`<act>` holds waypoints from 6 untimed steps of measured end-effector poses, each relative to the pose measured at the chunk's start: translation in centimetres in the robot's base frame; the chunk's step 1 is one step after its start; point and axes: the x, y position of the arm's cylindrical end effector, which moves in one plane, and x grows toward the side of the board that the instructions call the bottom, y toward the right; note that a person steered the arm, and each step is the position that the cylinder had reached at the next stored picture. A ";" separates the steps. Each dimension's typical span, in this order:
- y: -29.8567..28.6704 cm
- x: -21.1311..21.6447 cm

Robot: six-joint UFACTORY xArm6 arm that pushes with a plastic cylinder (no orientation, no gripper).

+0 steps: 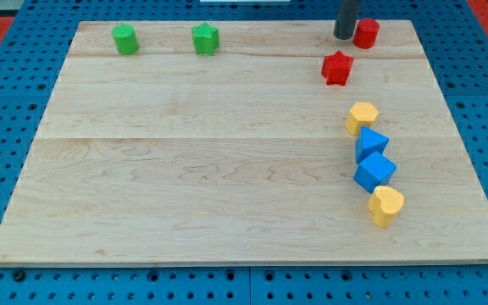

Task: Place the red circle to the top right of the red star

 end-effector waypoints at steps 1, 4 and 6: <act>-0.7 -2.7; 11.5 -2.1; 13.4 0.2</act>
